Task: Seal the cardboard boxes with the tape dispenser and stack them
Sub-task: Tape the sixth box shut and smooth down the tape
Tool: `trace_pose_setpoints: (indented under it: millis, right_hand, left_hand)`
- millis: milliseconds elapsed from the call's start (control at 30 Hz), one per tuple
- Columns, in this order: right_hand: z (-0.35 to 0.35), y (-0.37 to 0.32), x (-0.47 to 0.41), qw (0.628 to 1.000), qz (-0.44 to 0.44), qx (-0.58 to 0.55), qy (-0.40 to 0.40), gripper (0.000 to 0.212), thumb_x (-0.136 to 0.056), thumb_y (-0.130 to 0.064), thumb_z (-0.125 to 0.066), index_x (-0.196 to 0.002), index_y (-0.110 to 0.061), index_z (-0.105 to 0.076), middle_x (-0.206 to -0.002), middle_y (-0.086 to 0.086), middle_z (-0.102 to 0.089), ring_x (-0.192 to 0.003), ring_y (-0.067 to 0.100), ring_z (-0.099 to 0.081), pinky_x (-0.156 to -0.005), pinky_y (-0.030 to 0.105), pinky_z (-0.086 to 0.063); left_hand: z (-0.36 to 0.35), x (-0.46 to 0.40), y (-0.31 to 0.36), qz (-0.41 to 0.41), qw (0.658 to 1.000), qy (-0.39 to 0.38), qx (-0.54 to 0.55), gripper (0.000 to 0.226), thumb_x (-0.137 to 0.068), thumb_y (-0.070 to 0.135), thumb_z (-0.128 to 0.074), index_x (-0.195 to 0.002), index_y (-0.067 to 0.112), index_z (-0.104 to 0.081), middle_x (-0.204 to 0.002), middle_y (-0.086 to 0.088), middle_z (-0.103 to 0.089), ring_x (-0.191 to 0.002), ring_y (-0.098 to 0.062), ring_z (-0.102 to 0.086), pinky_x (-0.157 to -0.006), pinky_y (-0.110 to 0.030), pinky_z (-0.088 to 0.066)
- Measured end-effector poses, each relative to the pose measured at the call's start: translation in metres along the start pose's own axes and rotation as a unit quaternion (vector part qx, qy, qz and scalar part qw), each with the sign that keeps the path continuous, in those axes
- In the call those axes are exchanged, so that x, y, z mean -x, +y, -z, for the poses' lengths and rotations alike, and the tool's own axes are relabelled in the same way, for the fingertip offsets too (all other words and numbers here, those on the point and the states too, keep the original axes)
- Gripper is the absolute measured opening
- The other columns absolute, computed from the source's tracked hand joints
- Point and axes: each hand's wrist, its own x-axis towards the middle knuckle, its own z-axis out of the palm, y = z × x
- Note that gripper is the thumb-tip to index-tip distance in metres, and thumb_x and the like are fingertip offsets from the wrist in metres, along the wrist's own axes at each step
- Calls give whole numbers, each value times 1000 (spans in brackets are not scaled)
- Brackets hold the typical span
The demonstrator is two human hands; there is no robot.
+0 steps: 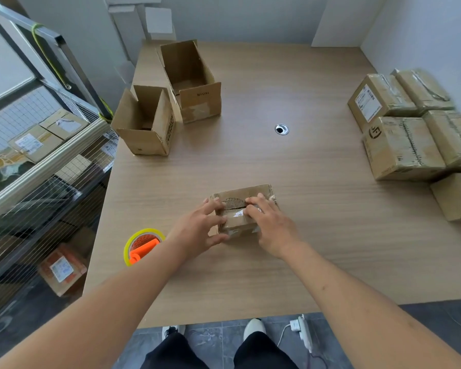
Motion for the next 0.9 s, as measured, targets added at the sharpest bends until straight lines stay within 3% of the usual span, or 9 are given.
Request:
trace_pose_setpoints:
  millis: [133, 300, 467, 600, 700, 800, 900]
  right_hand:
    - [-8, 4, -2, 1000, 7, -4, 19, 60, -83, 4, -61, -131, -29, -47, -159, -14, -24, -156, 20, -10, -127, 36, -15]
    - [-15, 11, -5, 999, 21, -5, 35, 51, -87, -5, -64, -131, -27, -48, -160, -12, -26, -156, 21, -11, -126, 32, -7]
    - [-8, 21, -15, 995, 50, 27, 86, 49, -77, 11, -66, -111, -24, -63, -150, -1, -51, -147, 33, -37, -122, 49, -29]
    - [8, 6, -20, 988, 15, 36, 148, 40, -83, -10, -47, -108, -27, -73, -154, 8, -45, -136, 36, -46, -105, 49, -45]
    - [5, 1, -23, 995, -20, -43, 87, 51, -90, 1, -50, -125, -32, -70, -153, 1, -40, -137, 26, -35, -102, 44, -47]
    - [0, 11, -23, 986, -2, -151, 64, 54, -92, 3, -50, -133, -27, -67, -157, 3, -39, -145, 22, -35, -117, 40, -37]
    - [-1, 12, -10, 974, 10, -214, 66, 38, -96, -26, -64, -135, -27, -65, -162, -4, -34, -149, 11, -32, -119, 30, -33]
  left_hand:
    - [-8, -8, -6, -36, 999, 27, -13, 26, -80, 24, -87, -95, 10, -72, -124, -10, -66, -128, -31, -60, -115, -48, -41]
    - [-17, -9, -3, -70, 994, 64, -62, 25, -89, 33, -60, -93, 10, -67, -113, -7, -66, -126, -32, -60, -115, -46, -42]
    - [-13, -6, 12, -37, 996, 52, -55, 31, -87, 42, -68, -97, 13, -67, -110, -4, -62, -107, -31, -60, -115, -46, -39]
    - [-2, 0, 25, -70, 997, 20, -23, 42, -85, 41, -66, -122, 20, -72, -110, 0, -62, -102, -27, -56, -97, -38, -51]
    - [3, -3, 17, -72, 997, 10, -4, 39, -90, 31, -60, -126, 19, -70, -109, 2, -63, -98, -24, -55, -86, -37, -53]
    - [6, -12, 6, -92, 996, 9, 6, 31, -96, 27, -55, -119, 17, -74, -104, 2, -64, -93, -25, -57, -81, -37, -54]
    - [8, -22, -2, -109, 994, 5, 16, 23, -97, 24, -61, -113, 19, -77, -104, 2, -65, -91, -25, -59, -80, -40, -54]
